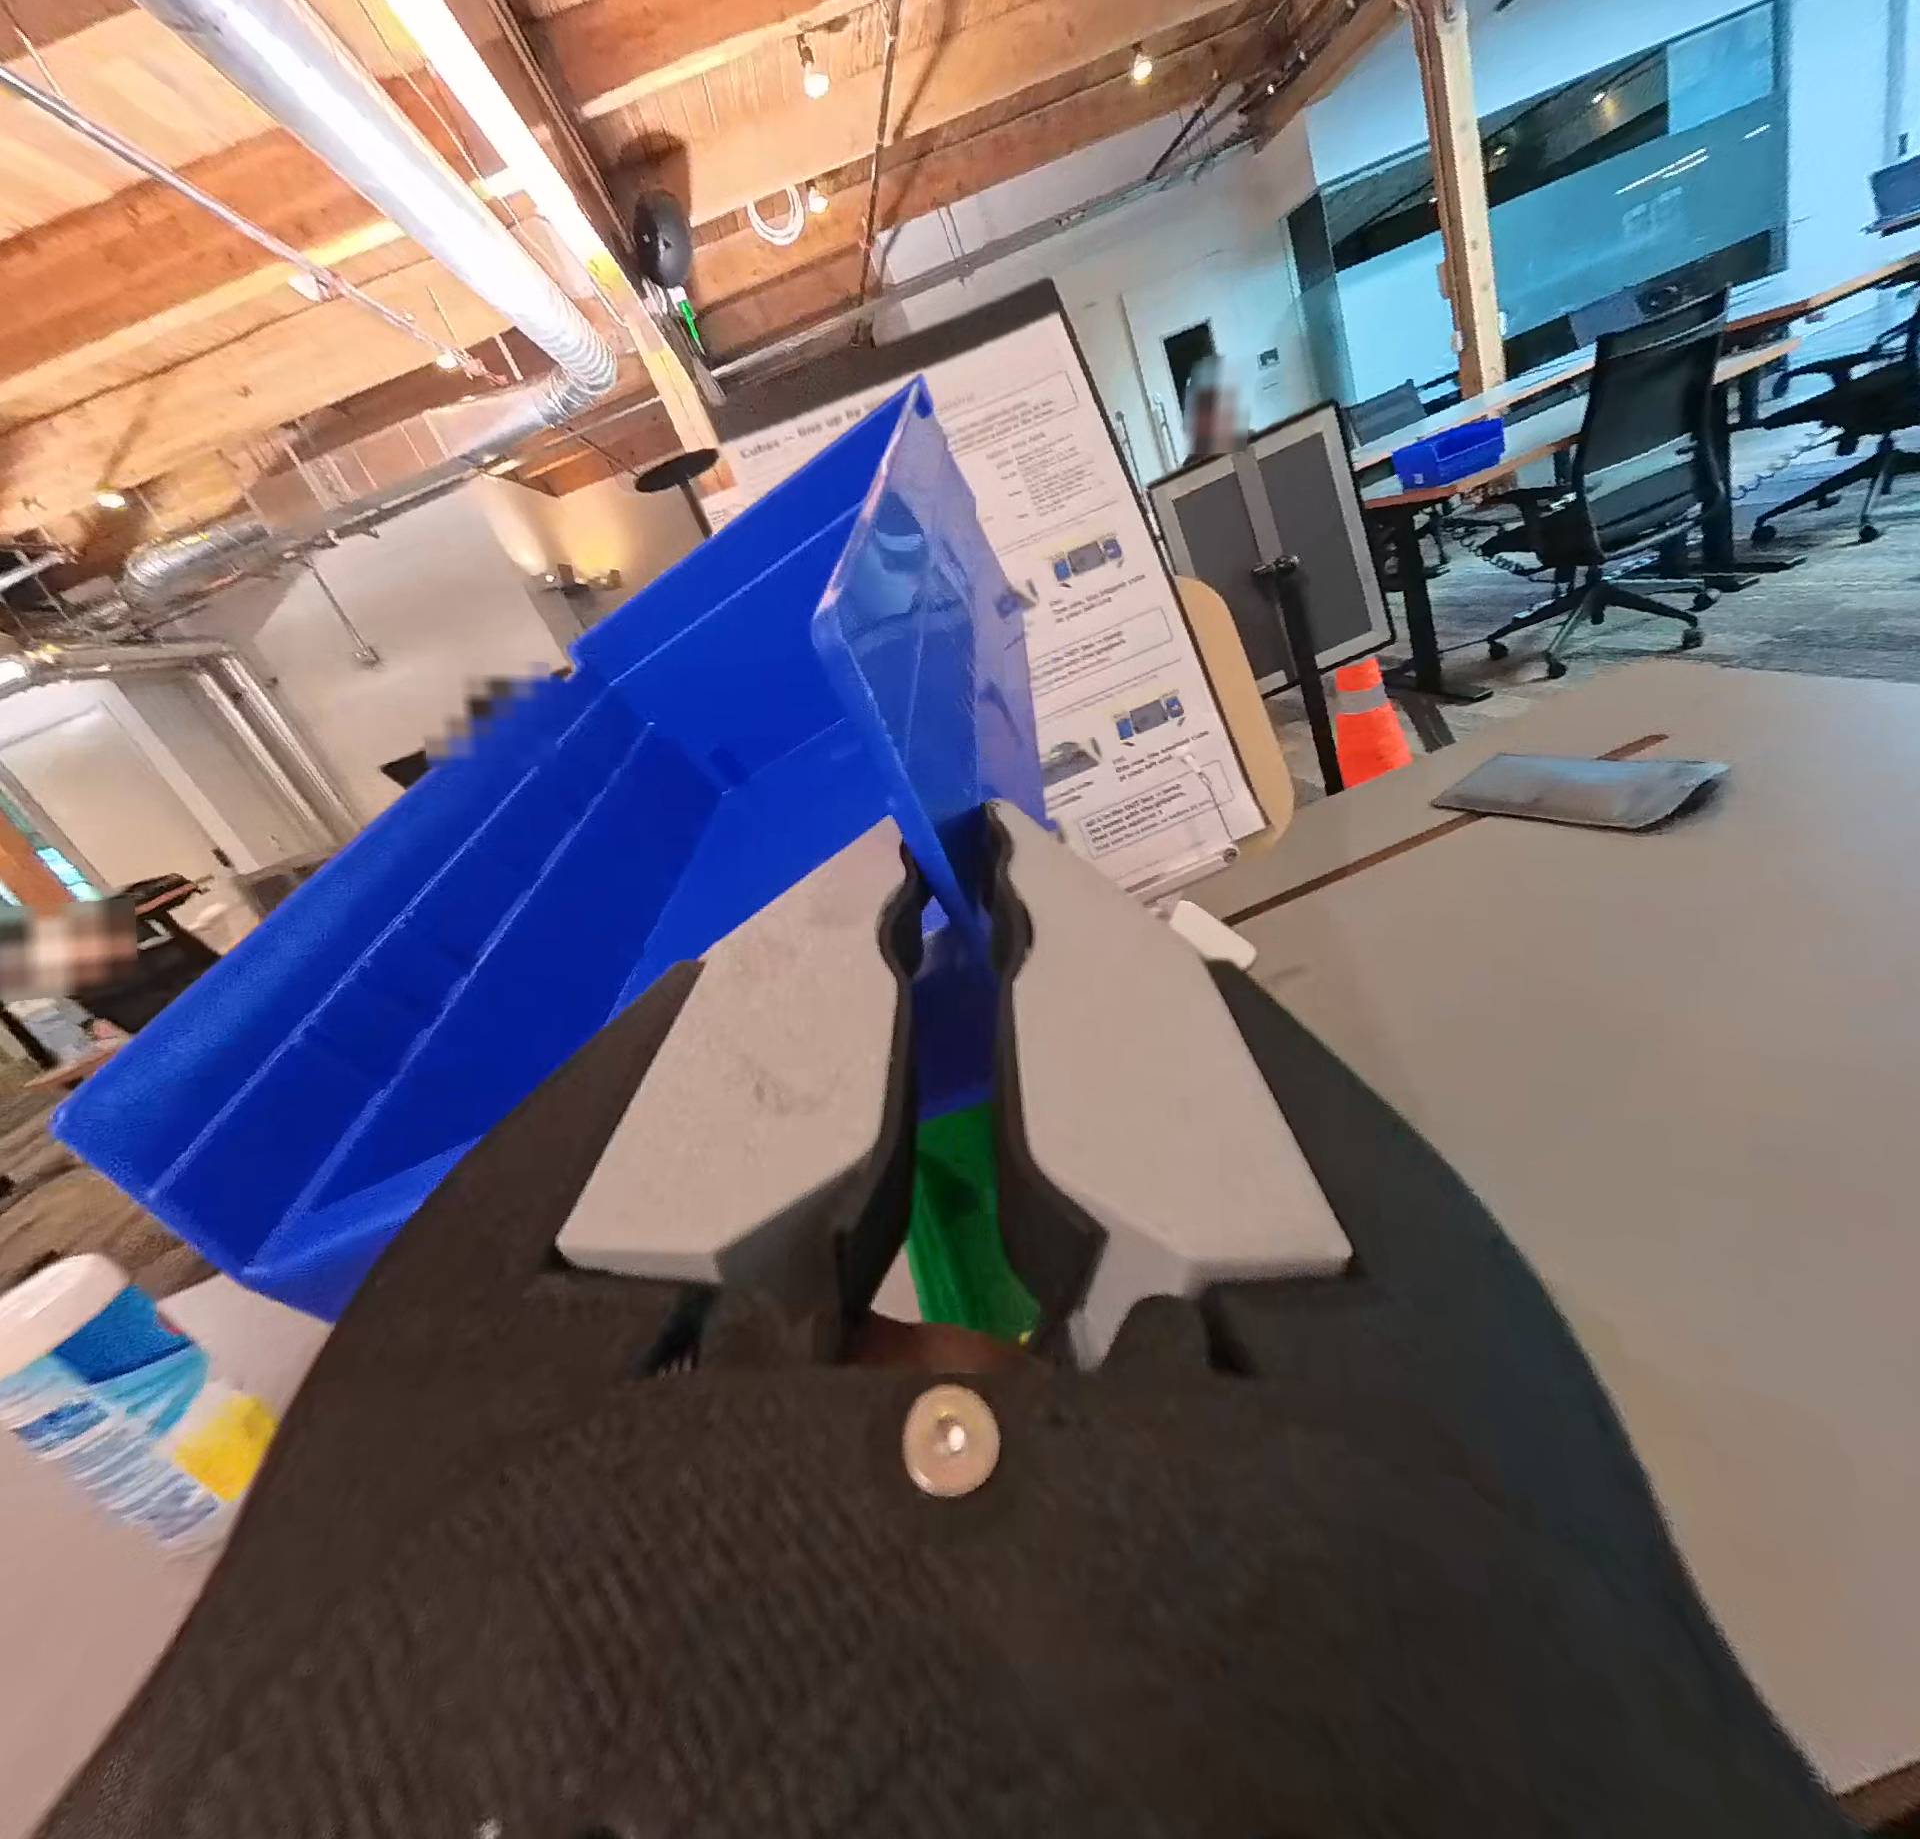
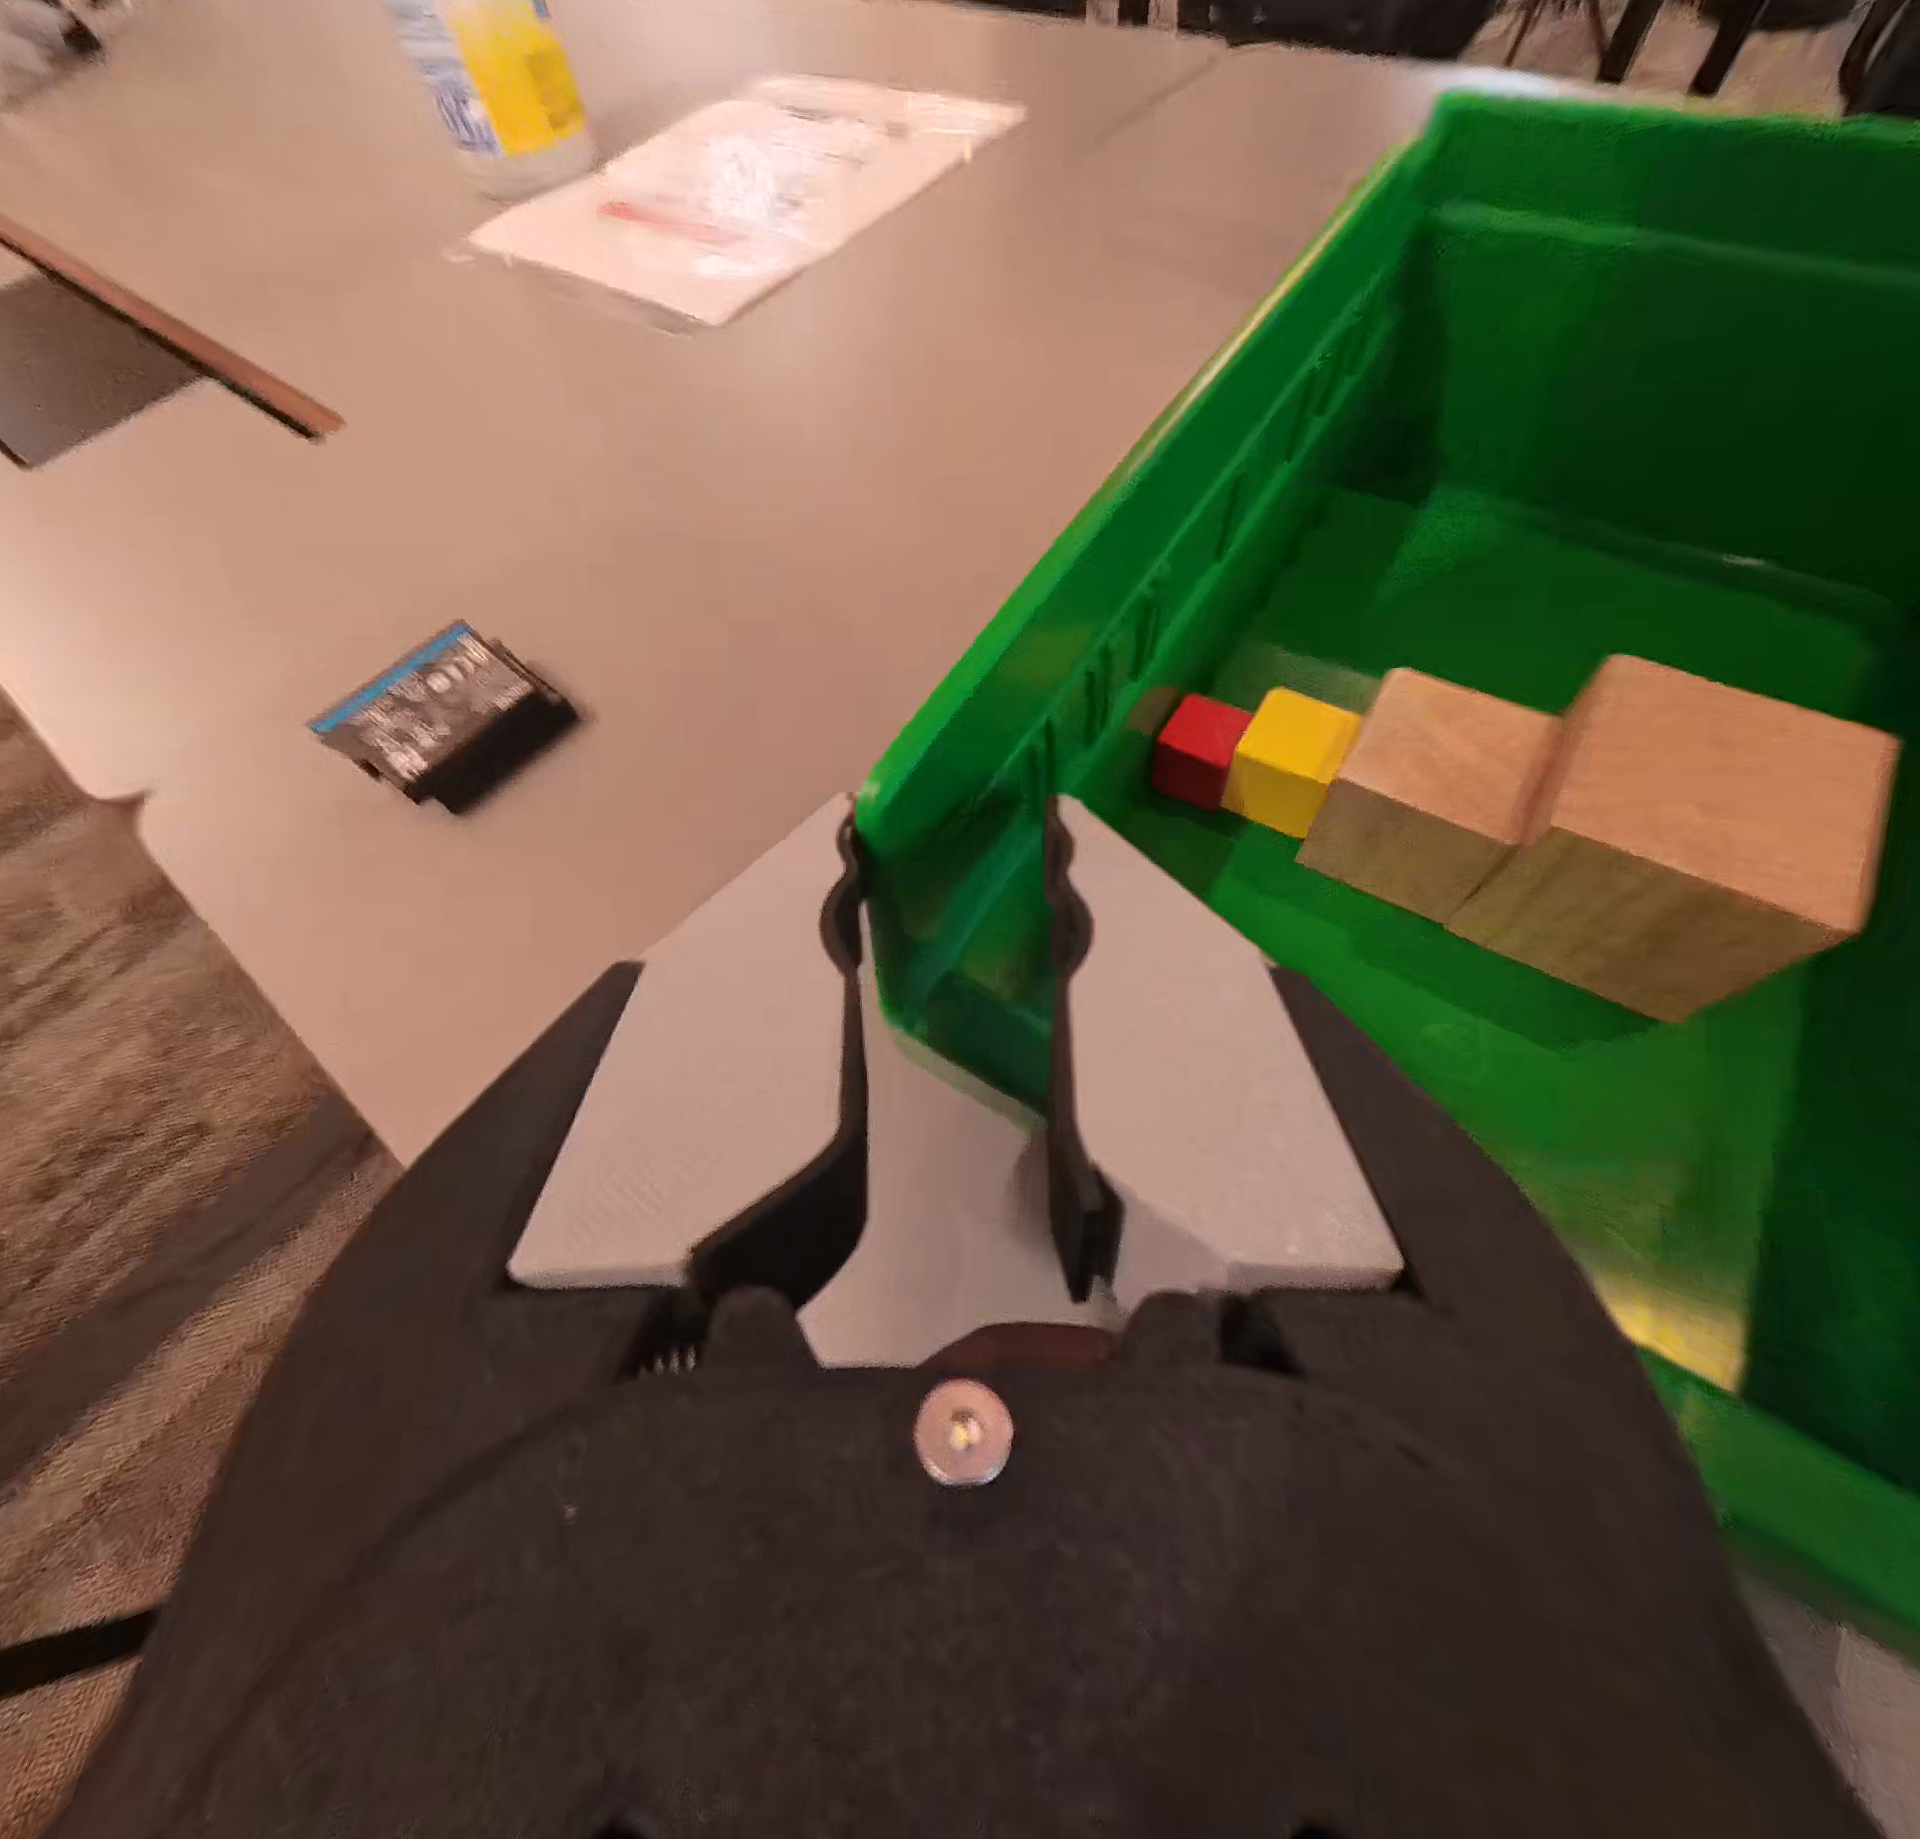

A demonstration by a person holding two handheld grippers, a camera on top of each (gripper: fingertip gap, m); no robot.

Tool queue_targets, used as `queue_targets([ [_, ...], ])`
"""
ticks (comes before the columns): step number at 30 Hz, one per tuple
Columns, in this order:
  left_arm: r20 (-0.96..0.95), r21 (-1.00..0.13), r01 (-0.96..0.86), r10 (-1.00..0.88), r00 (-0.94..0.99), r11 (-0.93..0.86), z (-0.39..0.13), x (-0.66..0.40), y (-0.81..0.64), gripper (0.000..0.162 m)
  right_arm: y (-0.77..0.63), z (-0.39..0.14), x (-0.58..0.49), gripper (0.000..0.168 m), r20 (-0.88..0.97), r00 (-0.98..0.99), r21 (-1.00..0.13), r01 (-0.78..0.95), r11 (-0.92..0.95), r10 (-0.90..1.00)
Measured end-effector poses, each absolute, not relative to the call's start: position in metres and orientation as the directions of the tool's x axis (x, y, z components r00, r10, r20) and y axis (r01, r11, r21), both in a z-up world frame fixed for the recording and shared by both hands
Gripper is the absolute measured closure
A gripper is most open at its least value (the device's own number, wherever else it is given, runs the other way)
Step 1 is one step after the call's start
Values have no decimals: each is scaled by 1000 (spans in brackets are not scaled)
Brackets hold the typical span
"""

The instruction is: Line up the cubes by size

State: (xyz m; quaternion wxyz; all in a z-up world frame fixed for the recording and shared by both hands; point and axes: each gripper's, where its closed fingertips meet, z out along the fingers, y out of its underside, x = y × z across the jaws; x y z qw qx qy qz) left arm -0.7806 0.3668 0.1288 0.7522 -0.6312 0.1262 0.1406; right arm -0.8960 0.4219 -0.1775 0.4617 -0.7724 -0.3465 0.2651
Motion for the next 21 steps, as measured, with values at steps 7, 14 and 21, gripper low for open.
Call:
queue_targets([
  [7,-373,-903,-387,104,922,188,135,-787,351,158,428,-116,-835,119,-28,736,-979,116,-167,677],
  [14,-333,-928,-330,10,943,171,111,-744,384,157,432,-65,-742,111,0,797,-998,35,-47,604],
  [21,-282,-951,-258,-136,950,168,76,-659,425,157,468,-36,-550,115,-63,914,-996,-83,33,401],
])
